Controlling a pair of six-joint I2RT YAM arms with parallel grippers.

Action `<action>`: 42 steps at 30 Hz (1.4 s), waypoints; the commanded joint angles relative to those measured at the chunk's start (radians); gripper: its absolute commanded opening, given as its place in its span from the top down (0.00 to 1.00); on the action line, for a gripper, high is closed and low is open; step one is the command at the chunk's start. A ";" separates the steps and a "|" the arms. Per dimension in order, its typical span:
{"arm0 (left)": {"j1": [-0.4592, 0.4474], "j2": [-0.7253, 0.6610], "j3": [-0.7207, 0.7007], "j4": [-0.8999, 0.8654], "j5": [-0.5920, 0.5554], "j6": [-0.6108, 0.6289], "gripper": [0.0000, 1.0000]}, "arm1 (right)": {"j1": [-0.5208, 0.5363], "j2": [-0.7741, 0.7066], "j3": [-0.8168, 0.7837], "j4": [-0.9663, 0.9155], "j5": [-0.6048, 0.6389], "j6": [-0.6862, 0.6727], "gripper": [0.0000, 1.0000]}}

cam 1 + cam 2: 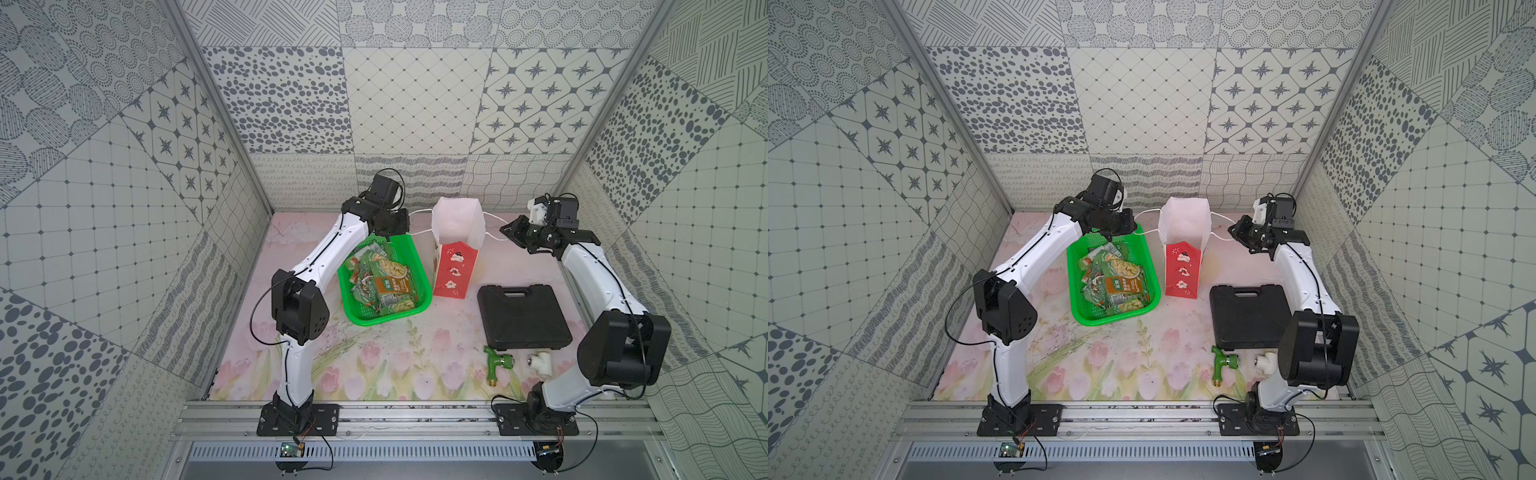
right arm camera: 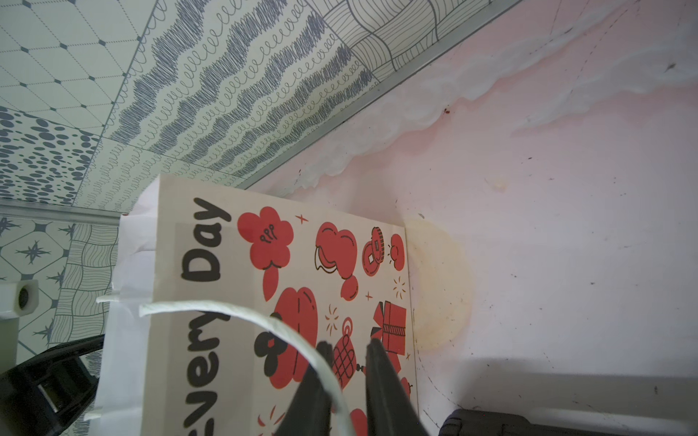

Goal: Place the condiment packets inside the bag
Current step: Place the paper bag at the center of the board, then pick up the condiment packet from the storage box.

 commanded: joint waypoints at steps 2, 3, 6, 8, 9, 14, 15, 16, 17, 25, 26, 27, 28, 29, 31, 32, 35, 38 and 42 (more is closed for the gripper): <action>0.006 -0.052 -0.005 0.088 0.174 -0.074 0.64 | 0.003 -0.069 0.001 0.088 -0.065 0.039 0.71; 0.007 -0.063 -0.003 0.091 0.184 -0.081 0.59 | 0.002 -0.077 0.003 0.100 -0.075 0.050 0.69; 0.007 -0.101 -0.001 0.093 0.202 -0.091 0.50 | 0.002 -0.091 0.027 0.101 -0.086 0.069 0.65; 0.006 -0.123 0.000 0.087 0.201 -0.092 0.46 | 0.003 -0.096 0.039 0.101 -0.093 0.075 0.63; 0.006 -0.134 -0.001 0.081 0.197 -0.092 0.43 | 0.002 -0.100 0.044 0.101 -0.100 0.078 0.61; 0.005 -0.179 -0.007 0.056 0.185 -0.084 0.33 | 0.002 -0.130 0.050 0.114 -0.135 0.095 0.51; 0.006 -0.187 -0.008 0.052 0.187 -0.084 0.31 | 0.002 -0.139 0.048 0.114 -0.135 0.098 0.49; 0.006 -0.194 -0.008 0.049 0.190 -0.082 0.29 | 0.003 -0.151 0.047 0.117 -0.135 0.102 0.44; 0.007 -0.202 -0.008 0.044 0.192 -0.081 0.28 | 0.002 -0.163 0.047 0.119 -0.136 0.106 0.39; 0.007 -0.320 -0.106 0.059 0.191 -0.086 0.04 | 0.003 -0.262 0.013 0.158 -0.153 0.143 0.08; 0.006 -0.345 -0.132 0.069 0.186 -0.083 0.01 | 0.003 -0.278 0.005 0.159 -0.151 0.140 0.04; 0.006 -0.375 -0.164 0.076 0.175 -0.080 0.00 | 0.002 -0.298 -0.007 0.159 -0.147 0.138 0.03; 0.007 -0.404 -0.194 0.081 0.160 -0.076 0.01 | 0.001 -0.318 -0.022 0.159 -0.142 0.134 0.03; 0.007 -0.435 -0.231 0.085 0.145 -0.075 0.01 | 0.001 -0.343 -0.043 0.164 -0.137 0.133 0.03; 0.007 -0.497 -0.304 0.098 0.110 -0.075 0.01 | 0.000 -0.402 -0.098 0.183 -0.121 0.138 0.03; 0.006 -0.532 -0.351 0.112 0.101 -0.078 0.00 | 0.000 -0.442 -0.138 0.207 -0.109 0.146 0.03; 0.007 -0.614 -0.481 0.143 0.073 -0.090 0.00 | -0.002 -0.543 -0.230 0.247 -0.074 0.160 0.03; 0.007 -0.691 -0.608 0.164 0.060 -0.117 0.01 | -0.002 -0.629 -0.305 0.261 -0.066 0.164 0.03; 0.005 -0.774 -0.775 0.206 0.082 -0.145 0.01 | -0.002 -0.753 -0.414 0.249 -0.056 0.144 0.03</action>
